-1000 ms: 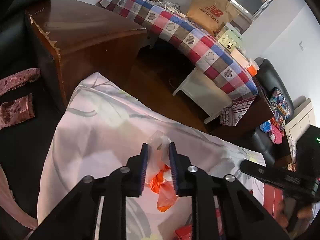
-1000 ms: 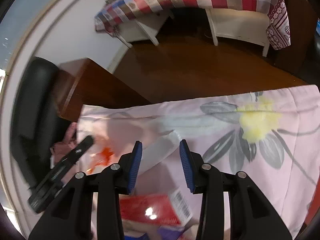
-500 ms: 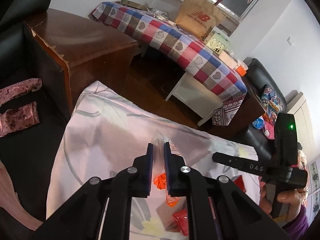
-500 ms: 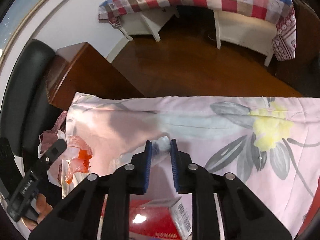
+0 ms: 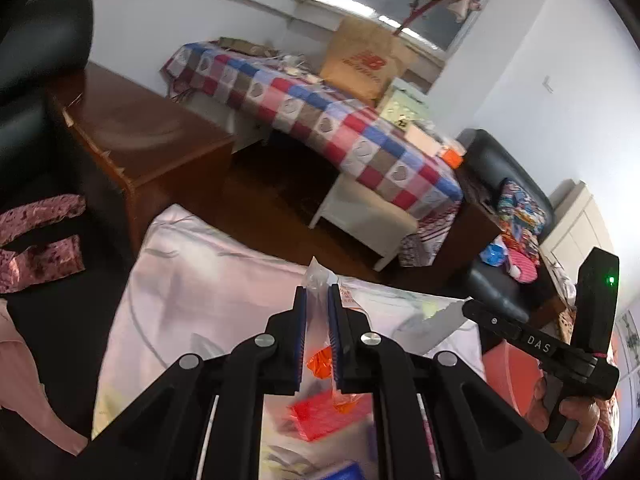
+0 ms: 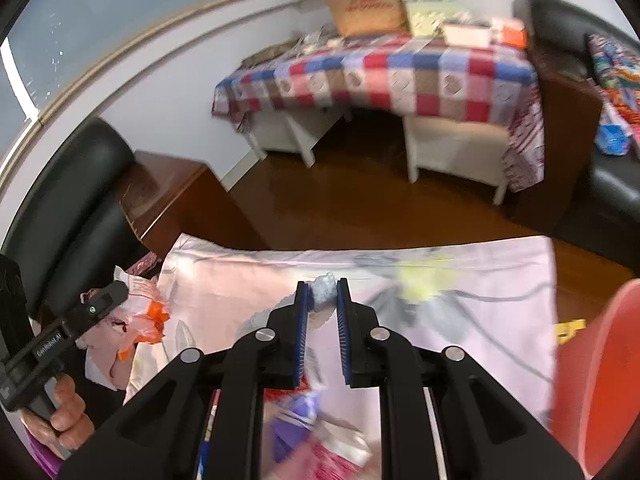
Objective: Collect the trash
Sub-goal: 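Carry both held wrappers toward the pink bin, then open both tools over the pink bin to drop the wrappers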
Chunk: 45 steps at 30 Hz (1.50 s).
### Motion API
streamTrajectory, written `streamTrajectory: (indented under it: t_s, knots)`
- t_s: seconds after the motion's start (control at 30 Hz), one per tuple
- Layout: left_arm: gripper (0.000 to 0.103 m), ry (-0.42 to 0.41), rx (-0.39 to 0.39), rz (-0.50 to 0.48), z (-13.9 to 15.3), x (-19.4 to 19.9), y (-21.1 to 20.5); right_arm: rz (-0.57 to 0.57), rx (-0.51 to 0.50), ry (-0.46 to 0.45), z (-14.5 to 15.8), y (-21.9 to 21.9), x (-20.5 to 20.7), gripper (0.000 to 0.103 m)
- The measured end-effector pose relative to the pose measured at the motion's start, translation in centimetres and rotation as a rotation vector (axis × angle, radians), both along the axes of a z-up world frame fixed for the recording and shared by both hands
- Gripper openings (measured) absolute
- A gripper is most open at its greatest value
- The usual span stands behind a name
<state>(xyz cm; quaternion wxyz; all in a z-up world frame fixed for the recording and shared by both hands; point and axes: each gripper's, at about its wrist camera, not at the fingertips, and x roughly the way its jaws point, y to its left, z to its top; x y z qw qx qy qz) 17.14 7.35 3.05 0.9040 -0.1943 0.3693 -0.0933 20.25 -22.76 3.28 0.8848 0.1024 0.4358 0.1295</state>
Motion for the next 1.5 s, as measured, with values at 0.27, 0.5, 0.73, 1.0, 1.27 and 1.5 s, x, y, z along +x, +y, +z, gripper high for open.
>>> streamTrajectory:
  t_s: [0.27,0.5,0.73,1.0,1.27,1.5]
  knots:
    - [0.01,-0.034,0.0,-0.126,2.6,-1.9,-7.1,-0.129,-0.034,-0.055,2.0,-7.3,-5.5,0.014]
    - [0.01,-0.038,0.01,-0.277,3.3,-3.3,-15.5,-0.265,-0.08,-0.083,2.6,-14.6,-10.1,0.014]
    - [0.01,-0.04,0.022,-0.406,3.8,-4.1,-24.0,-0.391,-0.148,-0.11,2.8,-20.7,-13.4,0.014]
    - [0.01,-0.019,0.067,-0.535,3.3,-4.8,-33.5,-0.494,-0.229,-0.125,1.9,-25.9,-16.0,0.015]
    - [0.01,0.025,0.14,-0.613,0.8,-4.5,-40.8,-0.544,-0.285,-0.126,0.8,-28.7,-16.7,0.015]
    - [0.01,0.071,0.182,-0.626,-1.9,-3.1,-45.0,-0.551,-0.376,-0.119,0.1,-28.9,-16.0,0.015]
